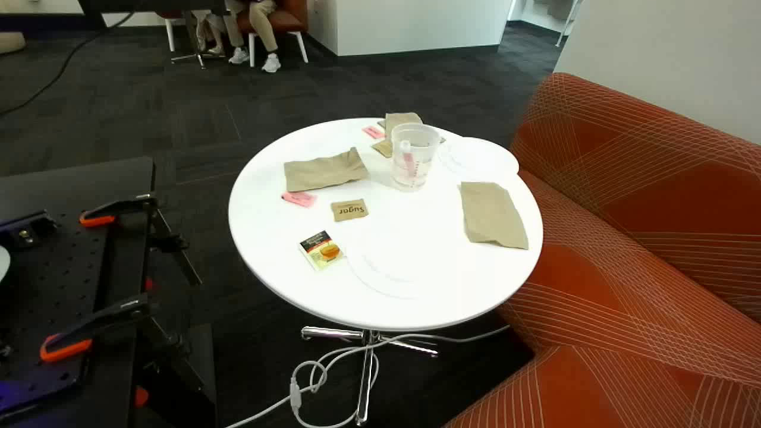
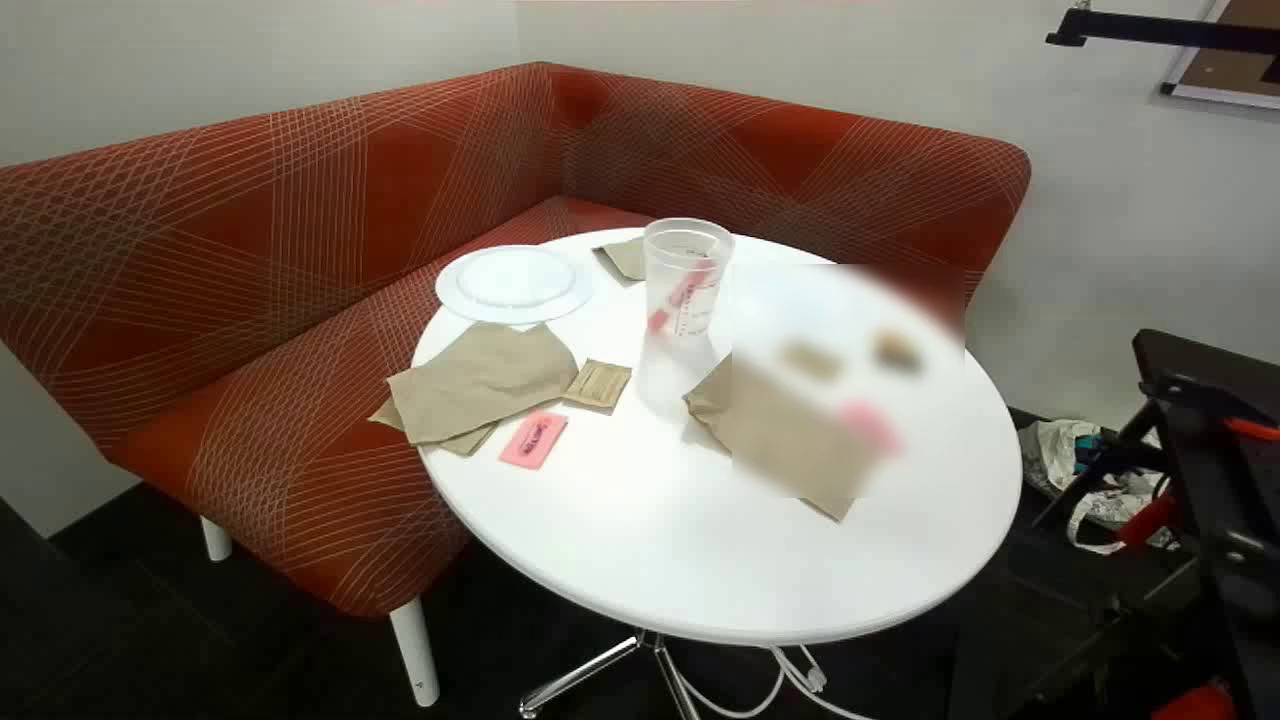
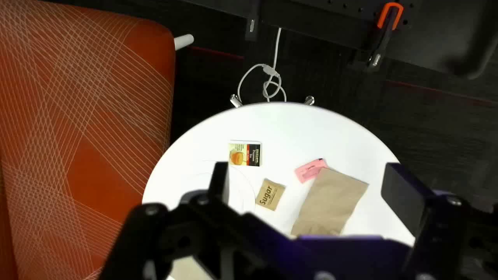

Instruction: Remove the marker from the plastic cup and put it on the table

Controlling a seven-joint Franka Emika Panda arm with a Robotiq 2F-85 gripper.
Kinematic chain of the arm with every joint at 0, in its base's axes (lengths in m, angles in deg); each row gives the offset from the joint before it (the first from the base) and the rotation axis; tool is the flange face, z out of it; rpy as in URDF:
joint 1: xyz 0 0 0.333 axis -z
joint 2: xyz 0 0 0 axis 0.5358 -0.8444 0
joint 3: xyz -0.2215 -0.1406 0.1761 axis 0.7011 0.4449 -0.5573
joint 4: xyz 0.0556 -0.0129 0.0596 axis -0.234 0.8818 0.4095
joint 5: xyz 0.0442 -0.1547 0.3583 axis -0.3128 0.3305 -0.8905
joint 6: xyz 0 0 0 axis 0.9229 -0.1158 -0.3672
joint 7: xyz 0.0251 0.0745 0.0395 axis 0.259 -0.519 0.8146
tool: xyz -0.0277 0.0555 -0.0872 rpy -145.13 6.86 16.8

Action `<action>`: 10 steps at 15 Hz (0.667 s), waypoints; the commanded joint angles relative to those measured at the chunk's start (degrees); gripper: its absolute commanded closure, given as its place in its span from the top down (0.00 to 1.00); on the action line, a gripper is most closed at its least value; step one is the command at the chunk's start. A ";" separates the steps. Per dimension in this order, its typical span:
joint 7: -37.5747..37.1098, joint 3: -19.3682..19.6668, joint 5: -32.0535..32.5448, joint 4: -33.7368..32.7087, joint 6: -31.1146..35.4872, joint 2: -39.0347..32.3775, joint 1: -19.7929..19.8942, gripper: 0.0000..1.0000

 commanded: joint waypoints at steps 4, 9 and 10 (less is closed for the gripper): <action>-0.04 0.01 0.00 -0.12 -0.13 -0.04 -0.06 1.00; 0.00 0.07 -0.02 -0.40 0.47 -0.29 -0.13 1.00; 0.27 0.12 0.04 -1.03 0.89 -0.99 -0.32 1.00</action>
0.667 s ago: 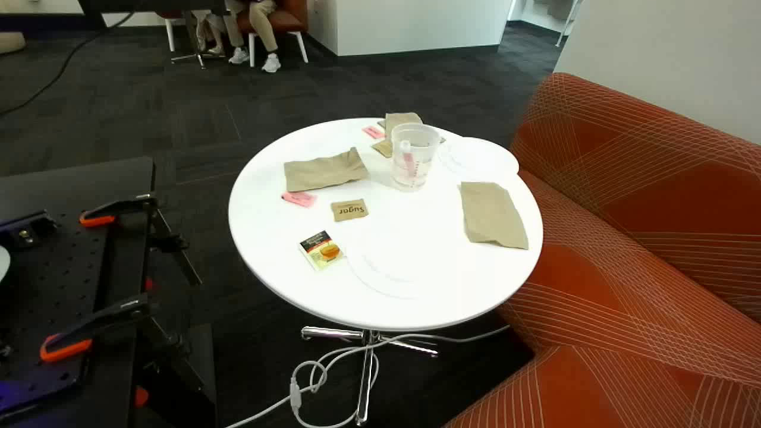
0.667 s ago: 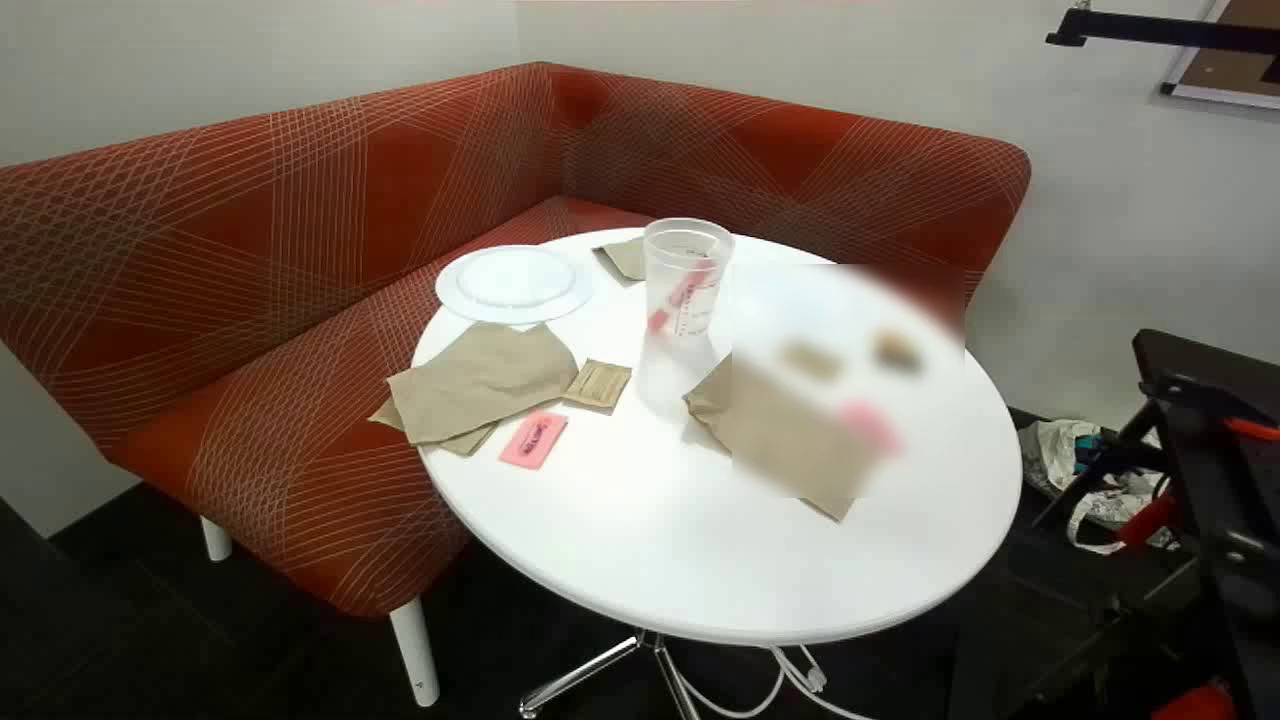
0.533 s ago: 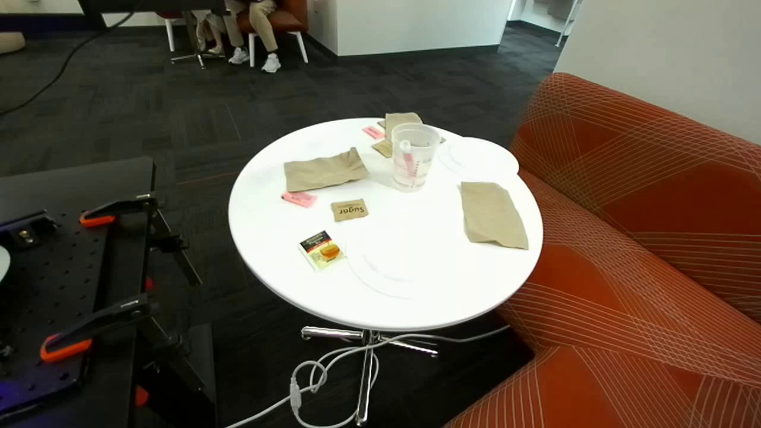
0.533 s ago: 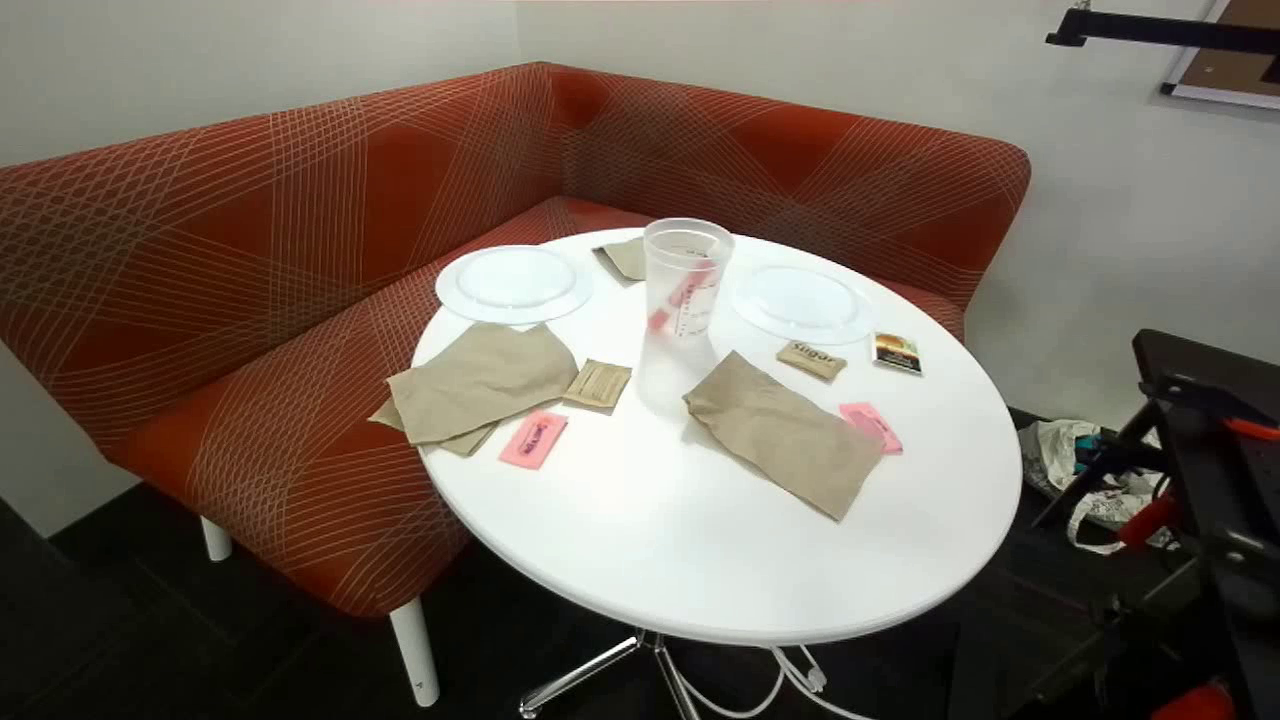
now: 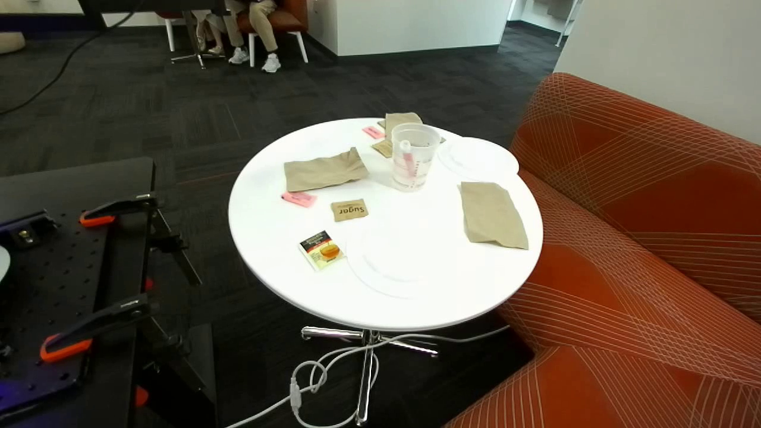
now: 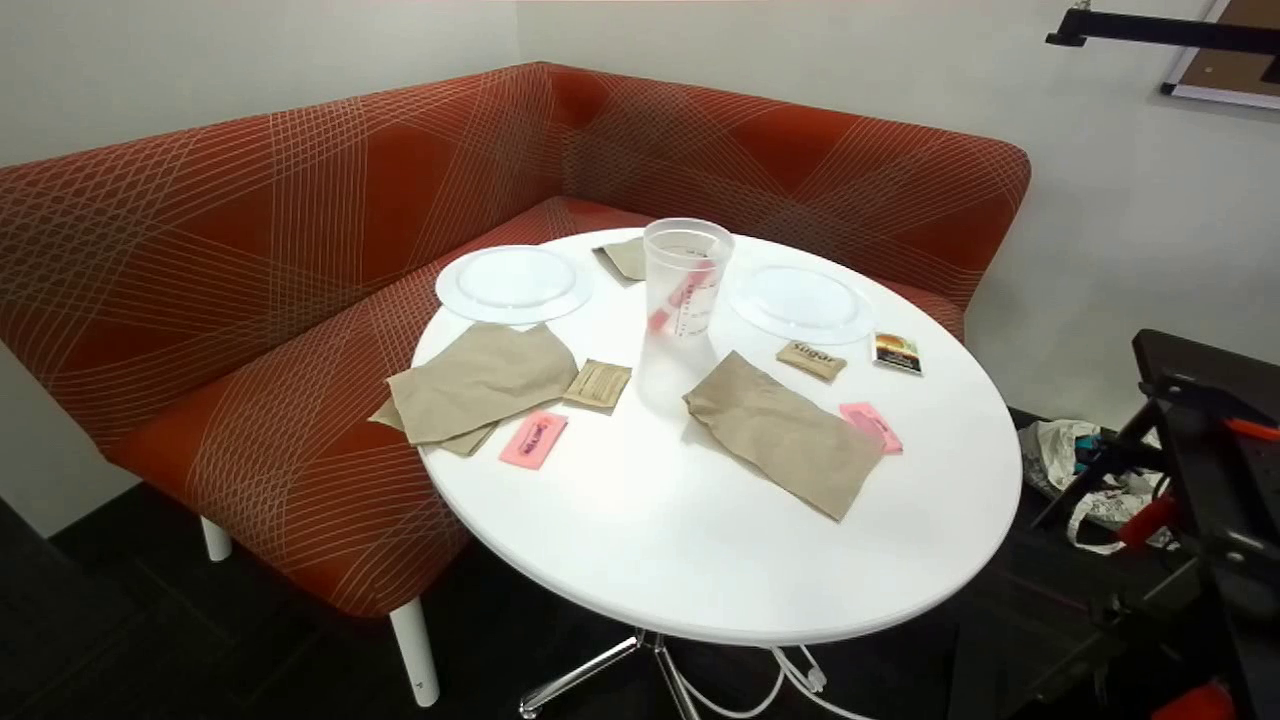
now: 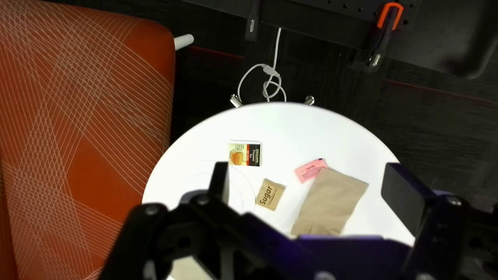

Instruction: Remove the marker from the plastic cup and put it on the table

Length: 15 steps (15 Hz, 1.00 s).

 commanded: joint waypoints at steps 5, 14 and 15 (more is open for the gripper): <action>0.17 -0.65 0.26 -4.16 2.19 -5.19 -1.12 1.00; -0.17 -1.58 0.22 -6.73 4.69 -8.17 -1.84 1.00; -0.22 -1.89 0.35 -7.31 5.85 -9.22 -1.95 1.00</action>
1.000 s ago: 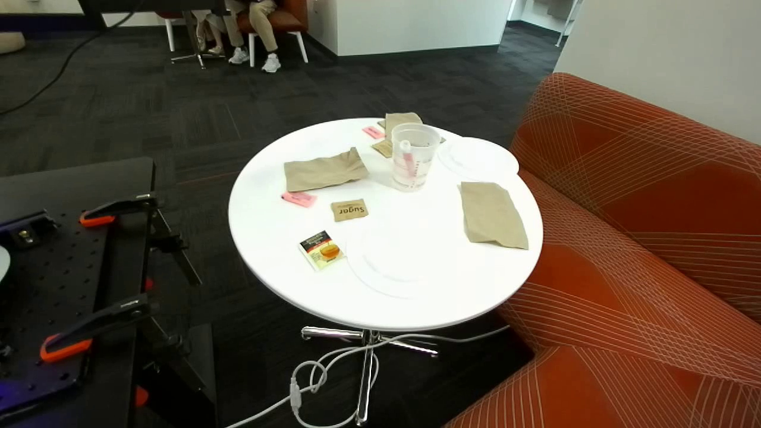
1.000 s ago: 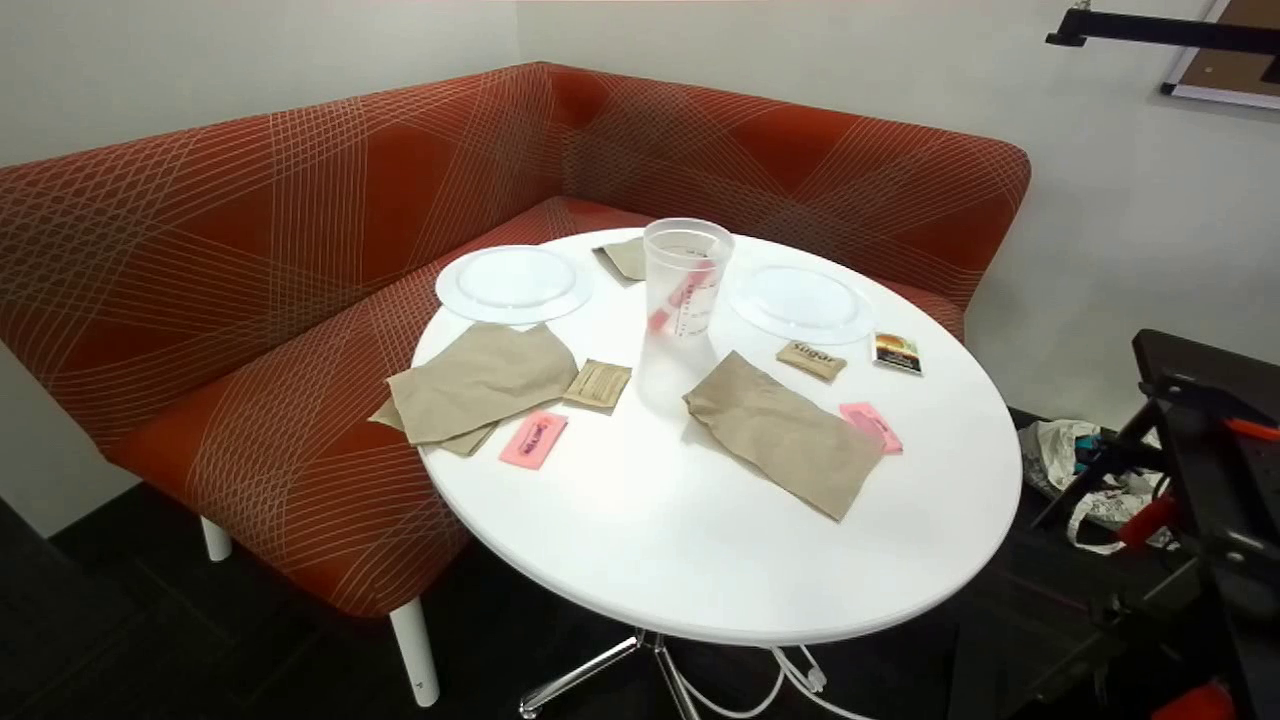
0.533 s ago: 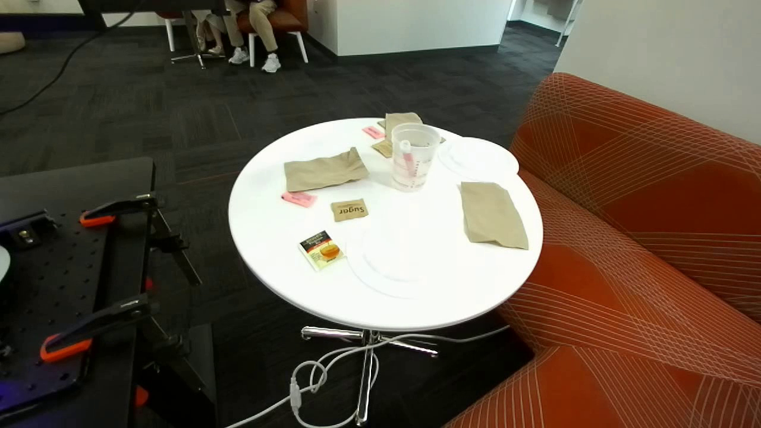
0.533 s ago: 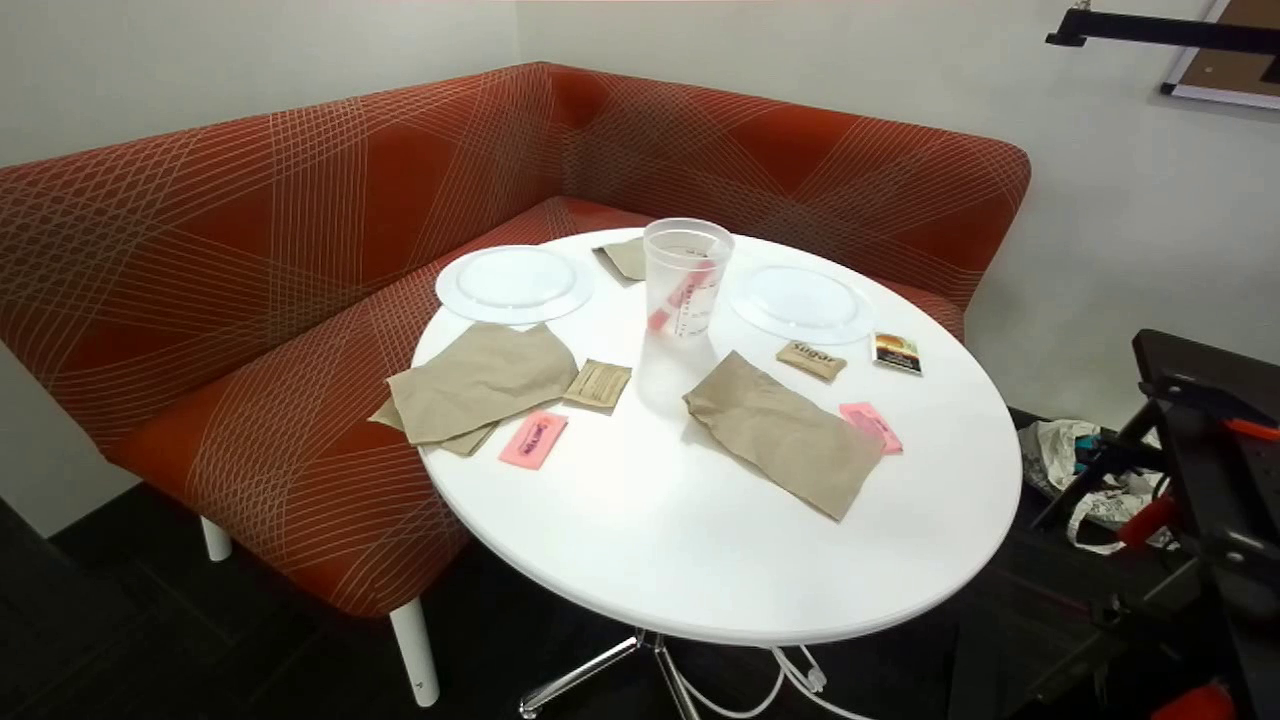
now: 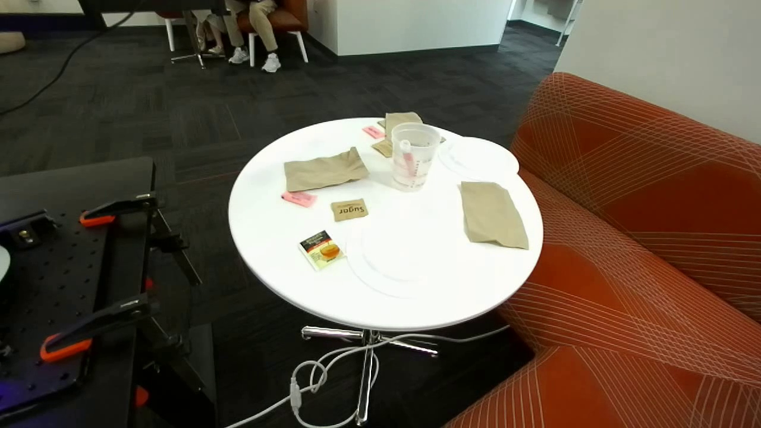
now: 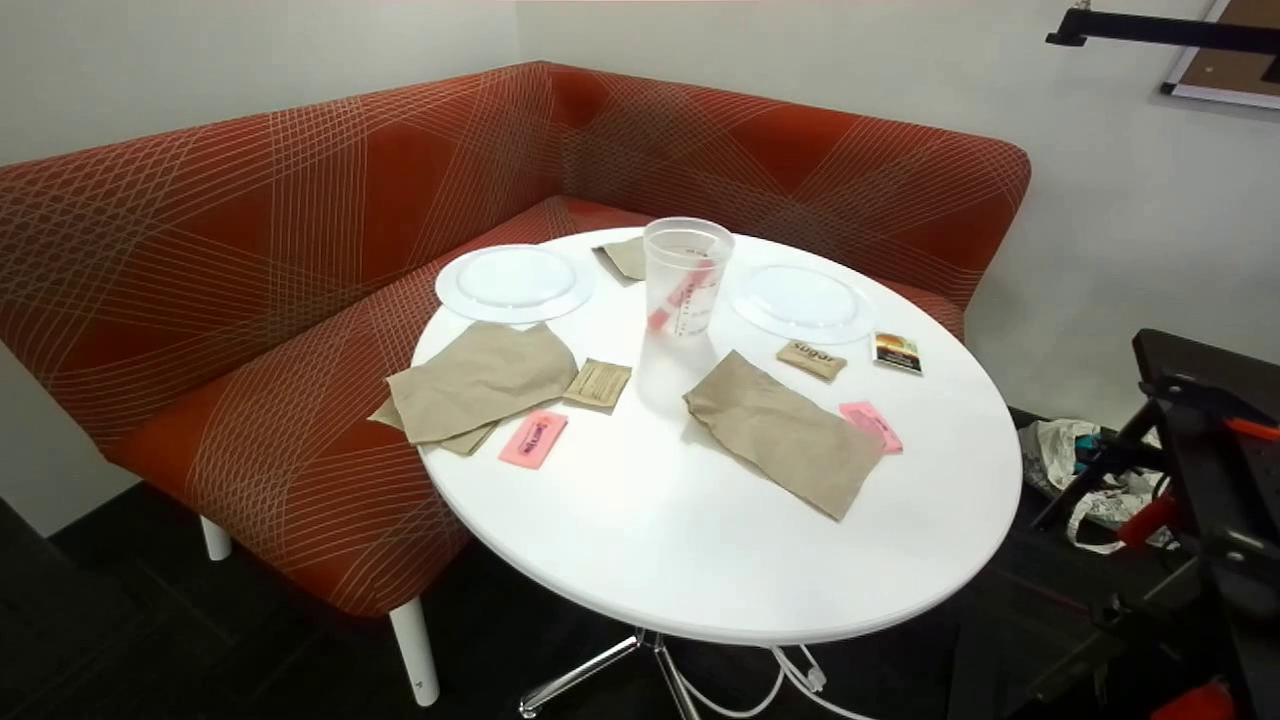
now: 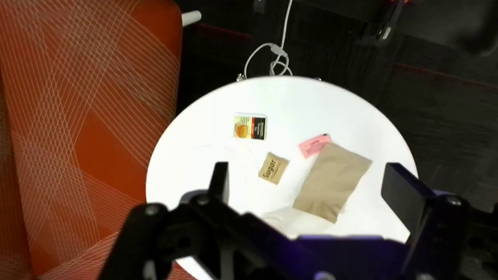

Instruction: Remove the marker from the plastic cup and put it on the table

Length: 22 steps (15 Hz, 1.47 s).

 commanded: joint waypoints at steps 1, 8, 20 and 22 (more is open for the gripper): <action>-0.09 -1.24 0.31 -5.51 2.71 -7.10 -0.91 1.00; 0.64 -1.85 -0.85 -10.63 7.48 -14.75 -2.24 1.00; -2.67 -6.01 -0.64 -22.79 15.45 -39.20 -2.11 1.00; -2.02 -6.03 -1.07 -25.21 17.01 -43.47 -2.16 1.00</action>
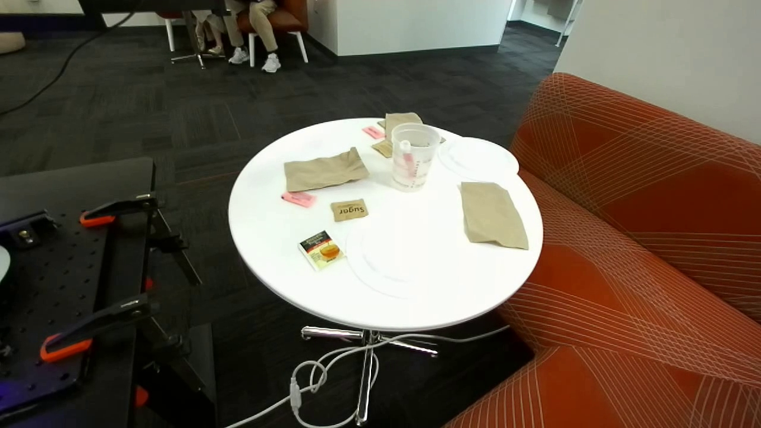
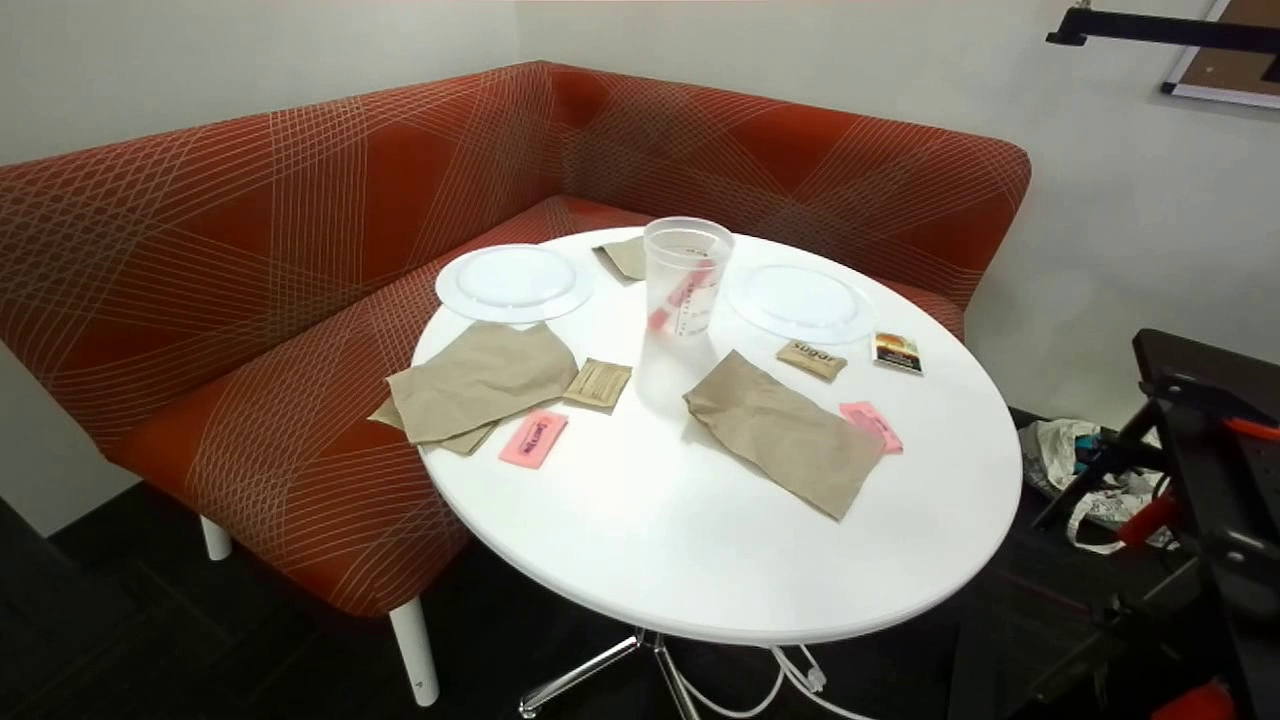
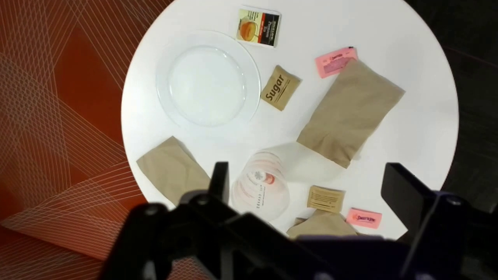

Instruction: Remove the marker from the plastic cup and put it on the table

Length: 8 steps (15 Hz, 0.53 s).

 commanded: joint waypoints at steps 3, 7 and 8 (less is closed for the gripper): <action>-0.25 -0.85 -1.79 -9.05 5.54 -13.46 0.70 1.00; 0.29 -1.12 -2.85 -12.75 12.13 -20.77 1.17 1.00; 0.14 -1.19 -2.96 -13.53 13.33 -22.28 1.29 1.00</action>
